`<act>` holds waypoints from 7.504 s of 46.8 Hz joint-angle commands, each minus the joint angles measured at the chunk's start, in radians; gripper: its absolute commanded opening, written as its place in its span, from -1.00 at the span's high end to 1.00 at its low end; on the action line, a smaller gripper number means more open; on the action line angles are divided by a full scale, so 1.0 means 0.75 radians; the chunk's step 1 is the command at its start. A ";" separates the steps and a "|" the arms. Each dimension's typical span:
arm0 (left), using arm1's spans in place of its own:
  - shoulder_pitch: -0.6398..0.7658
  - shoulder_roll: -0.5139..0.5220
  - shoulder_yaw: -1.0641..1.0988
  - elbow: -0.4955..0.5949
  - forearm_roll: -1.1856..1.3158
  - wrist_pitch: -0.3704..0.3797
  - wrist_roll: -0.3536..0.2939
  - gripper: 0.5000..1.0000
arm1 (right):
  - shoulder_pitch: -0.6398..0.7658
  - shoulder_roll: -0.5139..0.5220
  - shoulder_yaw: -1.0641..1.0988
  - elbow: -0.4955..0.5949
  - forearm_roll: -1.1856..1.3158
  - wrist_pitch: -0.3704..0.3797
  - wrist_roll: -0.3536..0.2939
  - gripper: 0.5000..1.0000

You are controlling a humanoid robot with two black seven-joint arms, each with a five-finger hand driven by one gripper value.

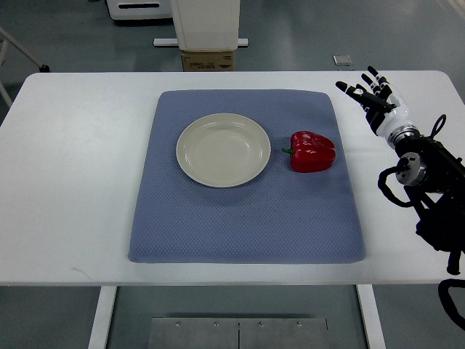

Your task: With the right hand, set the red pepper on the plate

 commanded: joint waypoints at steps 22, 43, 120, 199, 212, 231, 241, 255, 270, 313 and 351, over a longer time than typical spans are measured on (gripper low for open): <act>-0.002 0.000 0.000 0.000 -0.010 -0.006 0.000 -1.00 | 0.004 0.002 0.002 0.006 0.002 0.002 0.000 -1.00; -0.002 0.000 0.000 0.000 -0.010 0.000 0.000 -1.00 | 0.006 0.002 0.000 0.008 0.002 0.020 0.000 -1.00; -0.002 0.000 0.000 0.000 -0.010 0.000 0.000 -1.00 | 0.022 -0.017 -0.066 0.012 0.071 0.025 0.000 -1.00; -0.002 0.000 0.000 0.000 -0.010 0.000 0.000 -1.00 | 0.305 -0.326 -1.153 0.192 -0.381 0.289 0.389 -0.88; -0.002 0.000 0.000 0.000 -0.010 0.000 0.000 -1.00 | 0.319 -0.326 -1.297 0.180 -0.381 0.209 0.432 -0.83; -0.002 0.000 0.000 0.000 -0.010 0.000 0.000 -1.00 | 0.327 -0.326 -1.422 0.116 -0.381 0.209 0.440 -0.46; -0.002 0.000 0.000 0.000 -0.010 0.000 0.000 -1.00 | 0.327 -0.340 -1.440 0.104 -0.381 0.209 0.440 -0.04; -0.002 0.000 0.000 0.000 -0.010 0.000 0.000 -1.00 | 0.341 -0.340 -1.440 0.104 -0.381 0.211 0.440 1.00; -0.002 0.000 0.000 0.000 -0.010 0.000 0.000 -1.00 | 0.413 -0.326 -1.432 0.104 -0.358 0.211 0.360 1.00; -0.002 0.000 0.000 0.000 -0.010 0.000 0.000 -1.00 | 0.528 0.032 -1.422 0.110 -0.336 0.194 0.129 1.00; -0.002 0.000 0.000 0.000 -0.010 0.000 0.000 -1.00 | 0.476 0.130 -1.420 0.114 -0.336 0.145 0.106 0.33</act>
